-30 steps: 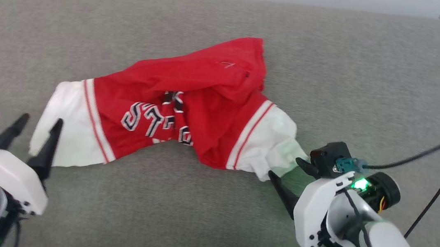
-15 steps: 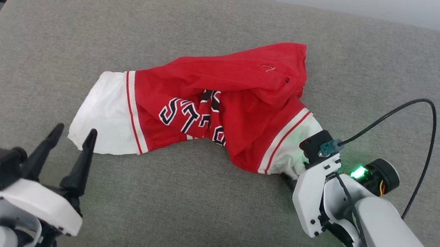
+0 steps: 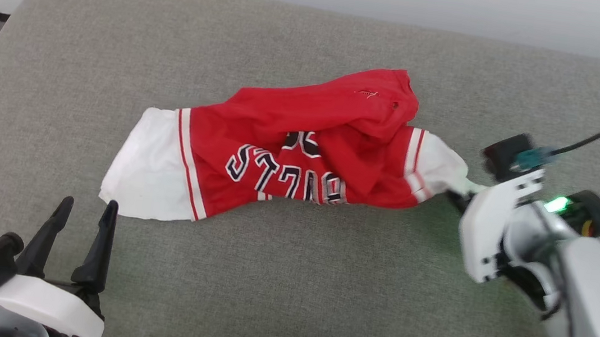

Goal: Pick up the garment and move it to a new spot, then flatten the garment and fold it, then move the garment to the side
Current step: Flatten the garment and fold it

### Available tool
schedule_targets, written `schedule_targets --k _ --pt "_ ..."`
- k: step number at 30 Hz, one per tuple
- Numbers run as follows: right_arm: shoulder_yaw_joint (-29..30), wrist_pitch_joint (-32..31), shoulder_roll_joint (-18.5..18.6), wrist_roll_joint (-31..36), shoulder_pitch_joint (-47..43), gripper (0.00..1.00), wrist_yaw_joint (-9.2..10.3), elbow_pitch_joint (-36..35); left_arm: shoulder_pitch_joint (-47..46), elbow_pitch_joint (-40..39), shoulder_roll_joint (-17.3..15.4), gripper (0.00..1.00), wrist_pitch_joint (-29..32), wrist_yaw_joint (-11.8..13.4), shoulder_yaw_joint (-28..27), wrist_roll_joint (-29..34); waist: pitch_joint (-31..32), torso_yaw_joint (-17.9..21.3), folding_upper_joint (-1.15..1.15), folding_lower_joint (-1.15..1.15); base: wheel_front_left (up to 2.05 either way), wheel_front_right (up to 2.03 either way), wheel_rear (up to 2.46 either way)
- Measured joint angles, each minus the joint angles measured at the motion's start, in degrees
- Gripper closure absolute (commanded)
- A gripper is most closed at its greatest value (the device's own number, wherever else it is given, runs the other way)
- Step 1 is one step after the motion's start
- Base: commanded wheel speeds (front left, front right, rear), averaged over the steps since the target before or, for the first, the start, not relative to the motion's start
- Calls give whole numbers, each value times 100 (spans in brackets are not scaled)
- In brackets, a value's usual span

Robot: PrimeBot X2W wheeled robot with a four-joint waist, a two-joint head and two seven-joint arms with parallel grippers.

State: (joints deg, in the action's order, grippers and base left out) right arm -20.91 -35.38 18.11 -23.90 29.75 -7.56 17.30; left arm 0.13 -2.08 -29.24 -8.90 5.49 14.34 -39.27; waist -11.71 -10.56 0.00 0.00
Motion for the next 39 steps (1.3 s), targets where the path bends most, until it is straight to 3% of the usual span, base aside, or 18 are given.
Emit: schedule_targets --k 10,16,31,35,39 --pt "1379 -1101 409 -67 -536 100 0 -1020 207 -196 -90 0 -18 102 -64 -18 160 80 0 0 0 0 0" --pt "1814 -1630 446 -81 -1021 100 0 -1482 288 -256 -114 0 -22 147 -97 -34 204 63 0 0 0 0 0" --pt "2576 -2117 -397 -264 -2480 100 1 -2814 603 -330 -146 0 -67 211 -93 -66 461 17 0 0 0 0 0" --pt "2665 -2041 -511 -288 -2386 100 2 -3151 664 -365 -180 0 -60 234 -101 -87 529 41 0 0 0 0 0" --pt "2663 -1802 -590 -355 -1814 100 2 -3059 698 -396 -198 0 -15 229 -70 -93 558 6 0 0 0 0 0"
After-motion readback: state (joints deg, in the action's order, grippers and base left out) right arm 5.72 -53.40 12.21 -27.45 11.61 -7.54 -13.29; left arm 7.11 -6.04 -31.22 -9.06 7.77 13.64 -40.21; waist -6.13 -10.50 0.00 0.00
